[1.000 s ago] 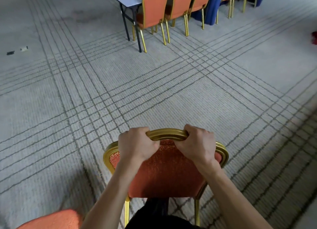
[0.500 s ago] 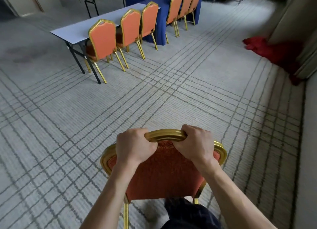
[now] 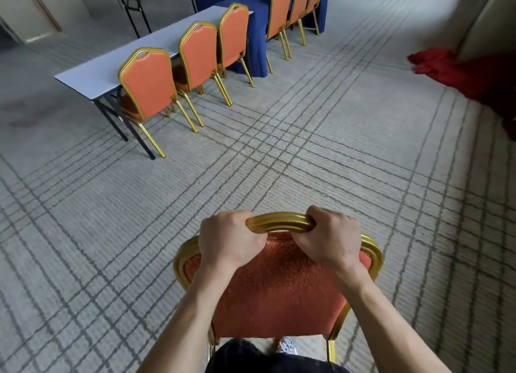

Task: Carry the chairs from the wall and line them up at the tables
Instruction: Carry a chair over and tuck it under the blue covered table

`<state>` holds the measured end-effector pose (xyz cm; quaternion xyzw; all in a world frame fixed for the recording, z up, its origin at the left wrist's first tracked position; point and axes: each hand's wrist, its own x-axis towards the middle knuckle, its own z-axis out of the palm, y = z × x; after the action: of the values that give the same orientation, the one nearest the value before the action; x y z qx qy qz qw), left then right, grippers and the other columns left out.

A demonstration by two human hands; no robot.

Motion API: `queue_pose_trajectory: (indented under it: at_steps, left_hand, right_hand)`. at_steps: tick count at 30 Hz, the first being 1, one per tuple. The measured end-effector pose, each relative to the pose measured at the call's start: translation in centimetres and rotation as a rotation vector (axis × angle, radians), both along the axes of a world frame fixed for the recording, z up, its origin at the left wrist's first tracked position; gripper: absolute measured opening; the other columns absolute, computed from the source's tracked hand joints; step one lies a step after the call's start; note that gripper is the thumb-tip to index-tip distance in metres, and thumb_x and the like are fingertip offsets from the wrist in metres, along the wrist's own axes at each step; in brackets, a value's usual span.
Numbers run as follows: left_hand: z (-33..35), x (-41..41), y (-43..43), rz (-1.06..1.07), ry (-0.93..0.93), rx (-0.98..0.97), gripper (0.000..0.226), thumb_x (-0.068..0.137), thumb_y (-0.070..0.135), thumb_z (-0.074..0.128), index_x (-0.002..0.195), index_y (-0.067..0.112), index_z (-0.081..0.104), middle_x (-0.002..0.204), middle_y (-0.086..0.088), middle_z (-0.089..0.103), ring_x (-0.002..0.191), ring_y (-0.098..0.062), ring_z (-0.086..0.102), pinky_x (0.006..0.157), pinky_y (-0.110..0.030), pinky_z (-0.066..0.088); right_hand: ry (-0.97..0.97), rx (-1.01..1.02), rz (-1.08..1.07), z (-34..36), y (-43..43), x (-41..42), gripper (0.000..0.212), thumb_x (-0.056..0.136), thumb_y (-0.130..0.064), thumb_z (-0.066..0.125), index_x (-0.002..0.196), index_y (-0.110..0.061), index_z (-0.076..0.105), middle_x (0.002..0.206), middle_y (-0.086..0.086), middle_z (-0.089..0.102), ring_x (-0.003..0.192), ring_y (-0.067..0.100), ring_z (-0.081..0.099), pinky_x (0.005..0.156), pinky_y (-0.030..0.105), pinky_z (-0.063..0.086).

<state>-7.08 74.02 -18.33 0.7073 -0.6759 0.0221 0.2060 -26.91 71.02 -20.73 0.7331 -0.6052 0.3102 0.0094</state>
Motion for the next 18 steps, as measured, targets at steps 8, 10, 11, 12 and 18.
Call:
queue_pose_trajectory:
  at_steps: [8,10,11,12,18]
  left_hand:
    - [0.3,-1.8,-17.3,-0.066,0.018,-0.010,0.038,0.060,0.038,0.079,0.054,0.014,0.051,0.050,0.000,0.056,0.048,-0.026,0.054,0.051,-0.025,0.021]
    - [-0.2,-2.2,-22.1,-0.079,0.019,-0.019,0.040,0.060,0.039,0.080,0.054,0.015,0.049,0.050,0.001,0.056,0.048,-0.026,0.054,0.050,-0.025,0.022]
    - [-0.4,-2.3,-24.9,-0.094,0.023,-0.028,0.039,0.061,0.041,0.079,0.054,0.016,0.050,0.050,0.001,0.057,0.048,-0.026,0.054,0.050,-0.025,0.022]
    - [-0.6,-2.3,-27.1,-0.111,0.036,-0.031,0.037,0.062,0.042,0.077,0.054,0.016,0.052,0.050,0.002,0.057,0.048,-0.025,0.054,0.050,-0.025,0.021]
    - [-0.4,-2.6,-42.1,-0.214,0.056,-0.101,0.036,0.062,0.042,0.076,0.053,0.018,0.051,0.048,0.003,0.056,0.045,-0.024,0.053,0.051,-0.024,0.020]
  right_hand:
    - [-0.008,0.002,-0.034,0.3,-16.2,-1.9,0.036,0.069,-0.051,0.056,0.056,-0.023,0.038,0.047,-0.006,0.046,0.038,0.022,0.045,0.048,0.024,0.026]
    - [-0.010,-0.021,-0.050,-0.1,-20.7,-2.5,0.035,0.069,-0.051,0.056,0.055,-0.023,0.040,0.048,-0.006,0.048,0.039,0.023,0.047,0.045,0.025,0.030]
    - [-0.016,-0.017,-0.051,-0.1,-23.3,-2.7,0.035,0.069,-0.051,0.056,0.055,-0.022,0.042,0.048,-0.006,0.049,0.040,0.024,0.048,0.043,0.026,0.033]
    - [-0.022,-0.003,-0.056,-0.1,-25.3,-2.8,0.035,0.069,-0.050,0.056,0.054,-0.021,0.042,0.048,-0.006,0.048,0.040,0.023,0.048,0.043,0.028,0.035]
    - [0.001,-0.018,-0.167,0.9,-38.3,-3.0,0.037,0.069,-0.050,0.055,0.053,-0.017,0.046,0.048,-0.005,0.048,0.041,0.024,0.048,0.040,0.030,0.039]
